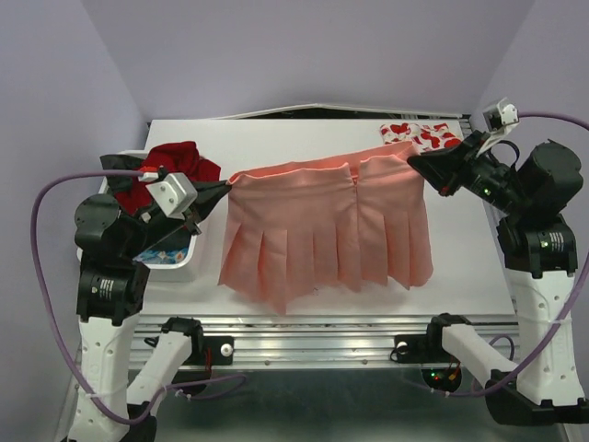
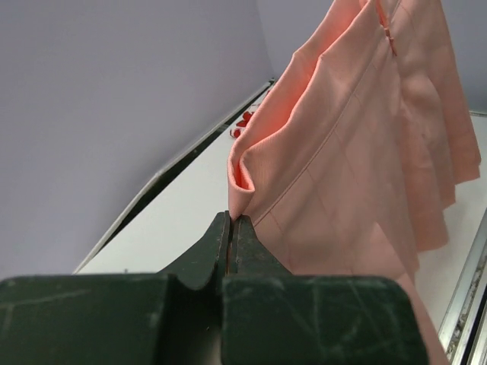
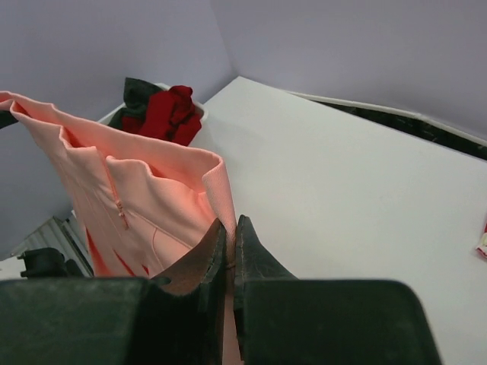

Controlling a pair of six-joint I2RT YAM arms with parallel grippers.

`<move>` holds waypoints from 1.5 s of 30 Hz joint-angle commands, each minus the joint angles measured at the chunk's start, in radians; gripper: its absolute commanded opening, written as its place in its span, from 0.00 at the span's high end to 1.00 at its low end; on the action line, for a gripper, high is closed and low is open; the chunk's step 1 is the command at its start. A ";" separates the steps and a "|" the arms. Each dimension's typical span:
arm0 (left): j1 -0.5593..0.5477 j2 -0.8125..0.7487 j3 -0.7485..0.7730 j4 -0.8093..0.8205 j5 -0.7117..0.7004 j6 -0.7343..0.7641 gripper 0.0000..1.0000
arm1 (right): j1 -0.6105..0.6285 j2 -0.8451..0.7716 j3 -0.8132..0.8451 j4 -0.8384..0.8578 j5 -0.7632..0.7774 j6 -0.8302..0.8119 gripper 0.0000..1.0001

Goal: Fold and stack the skirts
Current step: Flatten the skirt out

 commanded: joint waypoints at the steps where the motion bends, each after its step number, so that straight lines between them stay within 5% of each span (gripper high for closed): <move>1: 0.031 0.083 0.007 -0.013 -0.150 -0.044 1.00 | -0.035 0.071 -0.055 0.052 0.153 0.030 0.99; 13: -0.157 0.708 0.120 0.094 -0.586 -0.033 1.00 | -0.035 0.517 -0.267 0.272 0.351 -0.012 0.99; 22: -0.166 1.281 0.647 0.039 -0.696 -0.065 1.00 | -0.035 0.857 -0.107 0.319 0.489 -0.071 0.97; 23: -0.170 1.313 0.731 0.025 -0.690 -0.064 0.86 | -0.035 0.899 -0.068 0.310 0.500 -0.074 0.83; 25: -0.171 1.397 0.851 -0.024 -0.673 -0.067 0.69 | -0.035 0.929 -0.022 0.271 0.512 -0.083 0.71; 26: -0.171 1.413 0.875 -0.035 -0.673 -0.071 0.55 | -0.035 0.943 0.001 0.256 0.532 -0.086 0.63; 27: -0.171 1.421 0.887 -0.042 -0.681 -0.076 0.49 | -0.035 0.940 0.035 0.234 0.538 -0.103 0.41; 30: -0.173 1.348 0.835 -0.042 -0.687 -0.062 0.23 | -0.035 0.889 0.061 0.208 0.553 -0.172 0.27; 34: -0.188 1.163 0.566 -0.033 -0.689 -0.053 0.20 | -0.035 0.814 0.054 0.083 0.475 -0.311 0.35; 38: -0.203 1.002 0.327 -0.038 -0.676 -0.086 0.21 | -0.009 0.809 0.046 -0.115 0.365 -0.423 0.56; 45: -0.214 0.913 0.113 -0.087 -0.655 -0.171 0.27 | 0.155 0.860 -0.089 -0.332 0.389 -0.615 0.67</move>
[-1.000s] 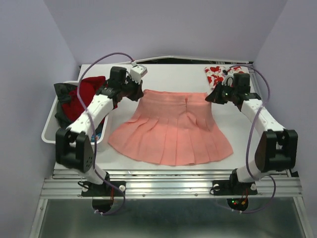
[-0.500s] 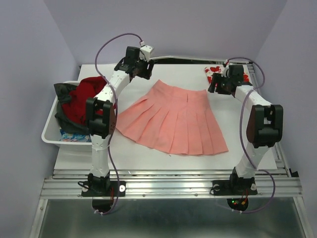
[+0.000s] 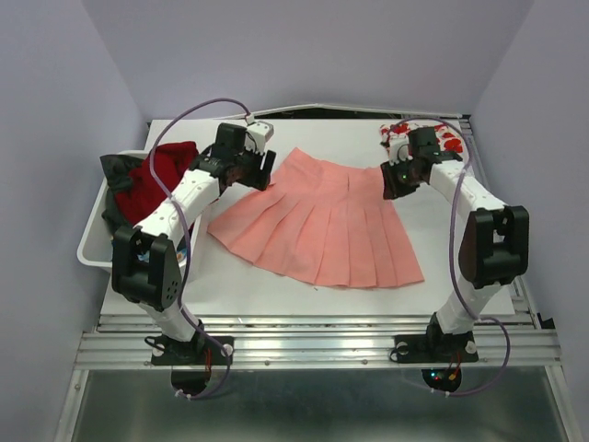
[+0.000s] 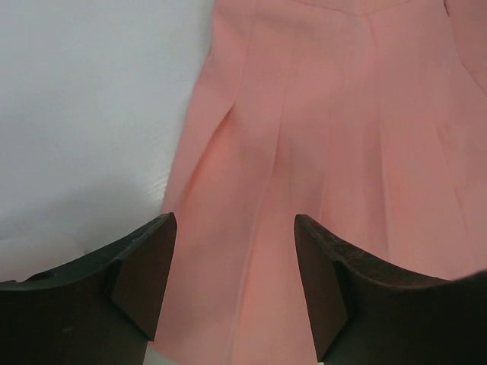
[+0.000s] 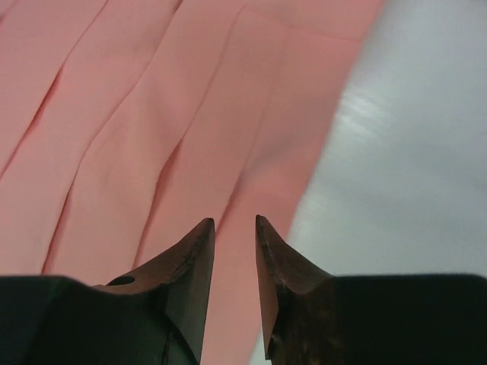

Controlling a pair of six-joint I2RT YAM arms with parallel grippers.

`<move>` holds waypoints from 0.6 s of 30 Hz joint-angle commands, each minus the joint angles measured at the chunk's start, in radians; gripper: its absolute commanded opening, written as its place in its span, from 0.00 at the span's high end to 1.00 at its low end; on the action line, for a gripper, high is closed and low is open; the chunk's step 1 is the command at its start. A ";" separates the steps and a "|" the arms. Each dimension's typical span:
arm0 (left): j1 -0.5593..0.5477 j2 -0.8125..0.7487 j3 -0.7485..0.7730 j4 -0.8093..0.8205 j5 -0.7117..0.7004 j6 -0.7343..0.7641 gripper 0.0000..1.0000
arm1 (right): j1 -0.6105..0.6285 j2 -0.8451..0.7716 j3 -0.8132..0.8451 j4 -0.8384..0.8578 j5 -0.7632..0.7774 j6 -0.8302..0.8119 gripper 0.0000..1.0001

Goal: Fold and stack the skirts
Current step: Flatten the skirt out

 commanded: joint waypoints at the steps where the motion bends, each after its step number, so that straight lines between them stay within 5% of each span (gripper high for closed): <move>1: 0.000 -0.005 -0.081 -0.038 0.020 -0.046 0.28 | 0.119 0.035 -0.091 -0.190 -0.014 -0.182 0.68; 12: 0.000 0.128 -0.053 -0.090 0.080 -0.032 0.30 | 0.349 0.081 -0.226 -0.208 0.024 -0.182 0.75; 18: 0.000 0.319 0.097 -0.126 0.074 -0.009 0.31 | 0.474 0.147 -0.130 -0.225 -0.351 0.028 0.76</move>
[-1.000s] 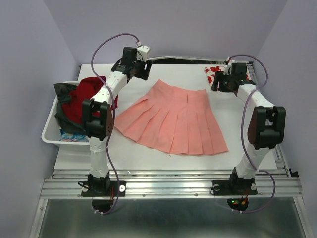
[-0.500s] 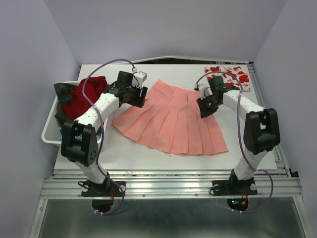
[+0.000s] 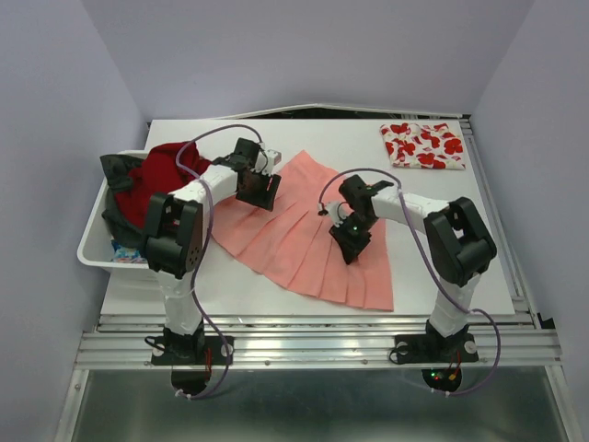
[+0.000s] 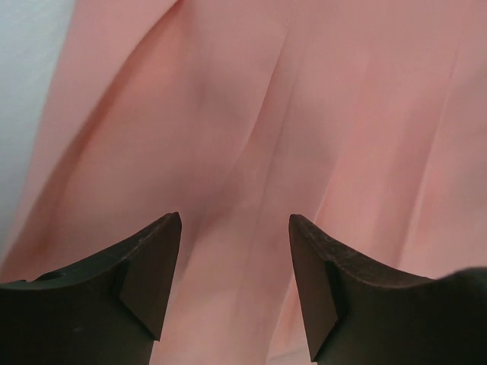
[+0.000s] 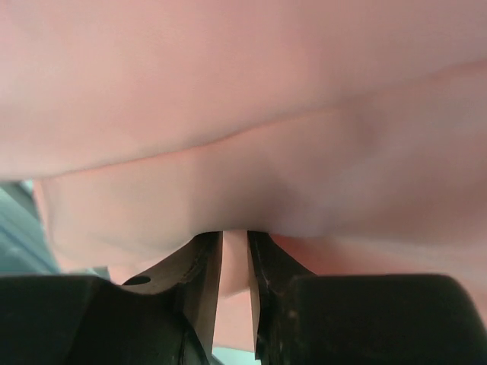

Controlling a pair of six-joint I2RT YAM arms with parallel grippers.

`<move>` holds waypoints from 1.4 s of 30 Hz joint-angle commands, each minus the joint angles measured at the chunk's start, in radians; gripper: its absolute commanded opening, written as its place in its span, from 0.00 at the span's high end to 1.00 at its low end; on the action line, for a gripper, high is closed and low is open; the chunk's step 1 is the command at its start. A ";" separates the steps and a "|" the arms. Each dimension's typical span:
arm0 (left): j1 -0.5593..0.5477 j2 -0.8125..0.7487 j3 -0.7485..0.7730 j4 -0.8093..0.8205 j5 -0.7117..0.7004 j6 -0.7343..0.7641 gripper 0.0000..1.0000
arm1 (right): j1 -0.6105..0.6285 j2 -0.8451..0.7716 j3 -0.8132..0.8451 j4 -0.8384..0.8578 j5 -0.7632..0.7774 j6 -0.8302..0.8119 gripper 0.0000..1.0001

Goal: Fold and stack the skirts
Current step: Flatten the skirt out

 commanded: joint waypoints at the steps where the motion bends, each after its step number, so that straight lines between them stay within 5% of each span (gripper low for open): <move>1: 0.000 0.096 0.125 -0.057 0.014 0.020 0.31 | 0.072 0.066 0.086 -0.031 -0.343 0.161 0.76; 3: 0.000 0.171 0.215 -0.077 0.022 0.040 0.31 | 0.084 0.057 0.150 -0.007 -0.490 0.222 0.76; 8: -0.003 0.308 0.436 -0.160 0.106 0.115 0.30 | -0.005 -0.039 0.310 -0.010 -0.518 0.275 0.68; 14: -0.093 0.425 0.612 -0.220 0.071 0.227 0.31 | -0.244 -0.058 0.428 0.026 -0.171 0.224 0.62; 19: -0.104 0.339 0.559 -0.134 0.079 0.210 0.29 | -0.244 0.023 0.438 0.047 0.119 0.099 0.63; 23: -0.106 0.175 0.421 -0.005 0.088 0.222 0.23 | -0.244 0.100 0.403 0.062 0.129 0.062 0.58; 33: -0.112 0.040 0.262 -0.028 0.106 0.233 0.22 | -0.253 0.134 0.287 0.089 0.141 0.017 0.56; 35: -0.112 0.000 0.216 -0.001 0.097 0.232 0.22 | -0.263 0.119 0.263 0.087 0.140 0.017 0.61; 39: -0.112 -0.038 0.122 0.013 0.100 0.229 0.22 | -0.263 0.099 0.231 0.082 0.143 0.020 0.99; 42: -0.113 -0.061 0.091 0.016 0.108 0.221 0.23 | -0.263 0.092 0.185 0.046 0.135 0.042 0.99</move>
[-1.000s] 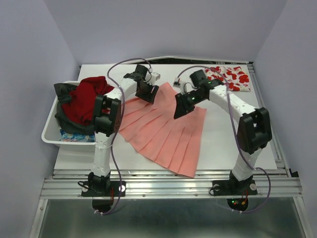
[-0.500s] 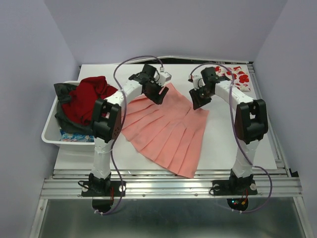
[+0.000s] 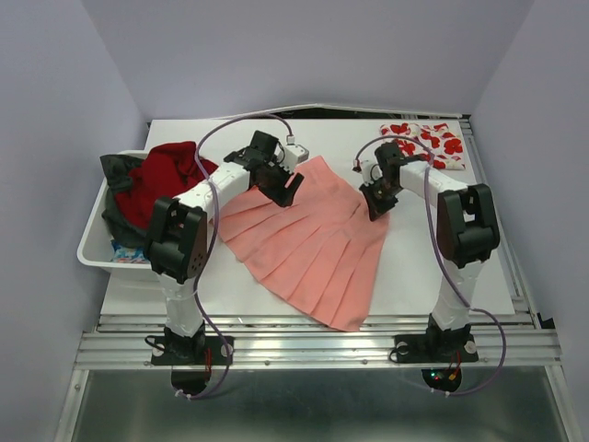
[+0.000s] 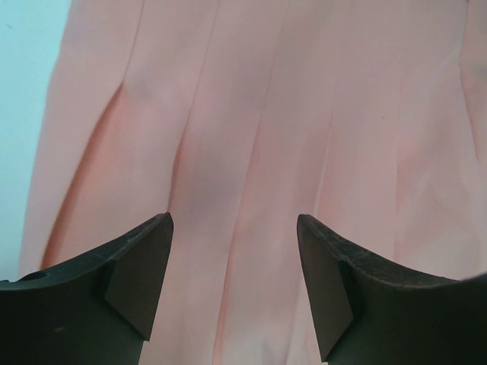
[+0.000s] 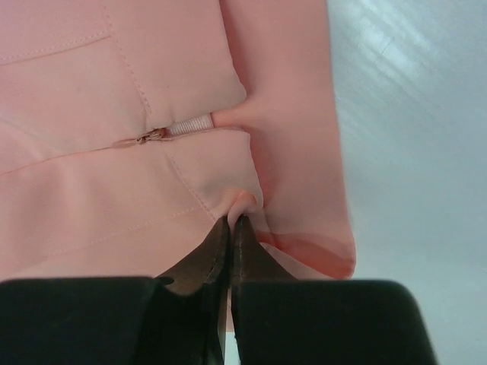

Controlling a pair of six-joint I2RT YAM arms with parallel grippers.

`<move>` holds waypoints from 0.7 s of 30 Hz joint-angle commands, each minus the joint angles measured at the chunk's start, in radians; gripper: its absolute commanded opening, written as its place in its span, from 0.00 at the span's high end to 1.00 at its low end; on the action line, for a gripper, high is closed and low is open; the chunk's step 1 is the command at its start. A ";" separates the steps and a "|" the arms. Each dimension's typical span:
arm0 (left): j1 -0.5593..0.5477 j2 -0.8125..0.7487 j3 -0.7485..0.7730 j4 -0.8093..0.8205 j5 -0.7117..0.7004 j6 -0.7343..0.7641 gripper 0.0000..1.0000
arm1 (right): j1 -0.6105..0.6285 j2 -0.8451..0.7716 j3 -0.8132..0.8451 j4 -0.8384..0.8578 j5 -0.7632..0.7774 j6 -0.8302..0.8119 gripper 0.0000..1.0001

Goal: Fold and stack the skirts
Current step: Flatten the skirt out

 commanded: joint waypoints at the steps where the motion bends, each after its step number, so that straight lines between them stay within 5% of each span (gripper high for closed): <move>1: -0.006 -0.082 -0.035 0.020 0.006 -0.004 0.23 | -0.007 -0.057 -0.077 -0.055 -0.025 0.026 0.99; 12: -0.061 -0.012 -0.145 0.032 0.037 -0.120 0.42 | -0.007 -0.173 -0.229 -0.164 -0.311 0.180 0.99; 15: -0.059 0.123 -0.028 0.011 -0.016 -0.125 0.53 | 0.003 -0.199 -0.267 -0.140 -0.452 0.252 0.99; 21: -0.061 0.384 0.316 -0.090 -0.020 -0.097 0.80 | 0.003 -0.284 -0.354 -0.060 -0.490 0.293 0.99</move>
